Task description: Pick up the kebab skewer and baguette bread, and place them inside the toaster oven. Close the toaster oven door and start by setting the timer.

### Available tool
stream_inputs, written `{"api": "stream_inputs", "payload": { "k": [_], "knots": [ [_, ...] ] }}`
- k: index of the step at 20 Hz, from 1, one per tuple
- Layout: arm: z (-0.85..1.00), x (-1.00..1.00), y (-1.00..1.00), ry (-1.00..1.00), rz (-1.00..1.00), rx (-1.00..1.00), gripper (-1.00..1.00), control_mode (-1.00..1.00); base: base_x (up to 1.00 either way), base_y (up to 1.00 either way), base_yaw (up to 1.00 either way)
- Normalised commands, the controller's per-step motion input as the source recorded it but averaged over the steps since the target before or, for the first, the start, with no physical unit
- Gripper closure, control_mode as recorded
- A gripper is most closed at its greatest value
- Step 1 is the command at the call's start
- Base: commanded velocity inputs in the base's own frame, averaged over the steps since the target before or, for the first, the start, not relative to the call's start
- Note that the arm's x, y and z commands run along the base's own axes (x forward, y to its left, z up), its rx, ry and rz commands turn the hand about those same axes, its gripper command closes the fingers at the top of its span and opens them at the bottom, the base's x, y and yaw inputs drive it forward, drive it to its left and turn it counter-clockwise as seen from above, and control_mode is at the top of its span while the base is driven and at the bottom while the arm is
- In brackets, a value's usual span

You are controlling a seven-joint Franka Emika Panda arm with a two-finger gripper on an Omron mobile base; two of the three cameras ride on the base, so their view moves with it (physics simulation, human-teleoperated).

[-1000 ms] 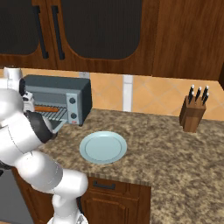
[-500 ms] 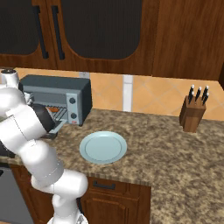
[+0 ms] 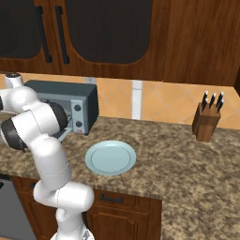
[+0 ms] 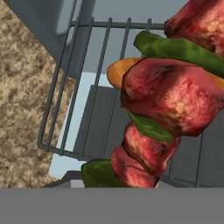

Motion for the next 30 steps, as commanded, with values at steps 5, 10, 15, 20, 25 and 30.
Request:
{"api": "stream_inputs", "payload": {
  "k": [5,10,15,20,25,30],
  "knots": [
    [-0.16,0.31,0.19,0.00,-0.05,0.00,1.00,-1.00,0.00,0.00,0.00],
    [-0.31,0.10,0.01,0.00,-0.04,0.00,1.00,-1.00,0.00,0.00,0.00],
    [-0.24,0.09,0.07,0.00,-0.03,0.00,1.00,-1.00,0.00,0.00,0.00],
    [-0.15,0.10,0.02,0.00,-0.03,0.00,1.00,-1.00,0.00,0.00,0.00],
    [-0.07,0.00,0.00,0.00,-0.02,0.00,-1.00,-1.00,0.00,0.00,0.00],
    [-0.04,-0.12,0.00,-0.02,-0.03,0.00,-1.00,-1.00,0.00,0.00,0.00]
  ]
}}
